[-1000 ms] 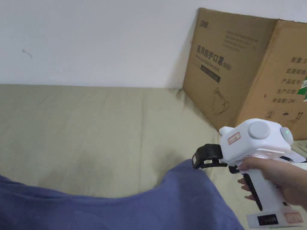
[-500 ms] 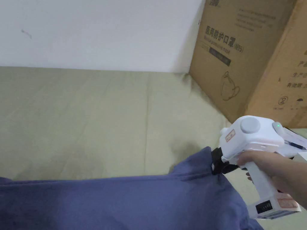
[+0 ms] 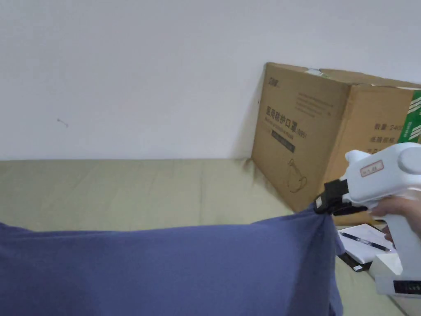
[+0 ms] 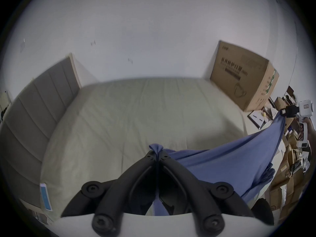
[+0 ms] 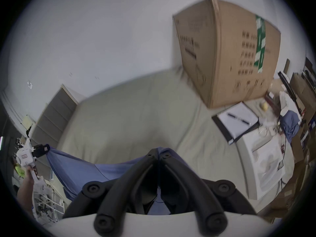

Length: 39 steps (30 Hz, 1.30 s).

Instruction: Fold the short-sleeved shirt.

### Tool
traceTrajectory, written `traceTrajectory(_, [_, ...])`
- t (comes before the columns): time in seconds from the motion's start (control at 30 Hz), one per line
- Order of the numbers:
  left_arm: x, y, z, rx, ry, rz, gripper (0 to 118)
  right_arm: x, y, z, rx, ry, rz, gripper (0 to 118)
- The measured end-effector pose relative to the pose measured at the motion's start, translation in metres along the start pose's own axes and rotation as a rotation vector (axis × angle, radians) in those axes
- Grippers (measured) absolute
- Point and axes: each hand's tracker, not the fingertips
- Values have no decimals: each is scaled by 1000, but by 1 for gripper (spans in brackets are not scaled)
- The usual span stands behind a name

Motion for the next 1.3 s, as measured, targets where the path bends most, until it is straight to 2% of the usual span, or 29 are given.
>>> traceTrajectory(0.2, [4,73,69,153,38,-11,0,-35,72,73,207,25,-6,1])
traceTrajectory(0.27, [5,98,80,199,62,-11,0,-49,98,81,264,3,26,1])
traceTrajectory(0.37, [4,137,84,251,94,-2,0,-72,140,89,355,-25,66,1])
traceTrajectory(0.53, [-14,210,76,365,106,70,0,-107,205,93,506,-60,80,1])
traceTrajectory(0.7, [-12,267,76,475,174,29,0,-137,265,97,614,-116,181,1])
traceTrajectory(0.8, [-14,289,72,500,180,36,0,-149,285,96,651,-140,201,1])
traceTrajectory(0.93, [-17,300,59,513,190,40,0,-160,295,89,661,-171,226,1])
traceTrajectory(1.07, [-21,288,33,494,193,30,0,-157,277,65,667,-165,251,1])
traceTrajectory(1.17, [-22,259,2,420,174,54,0,-146,251,27,586,-162,249,1])
traceTrajectory(1.3, [-20,198,-49,297,132,75,0,-125,183,-29,439,-164,233,1])
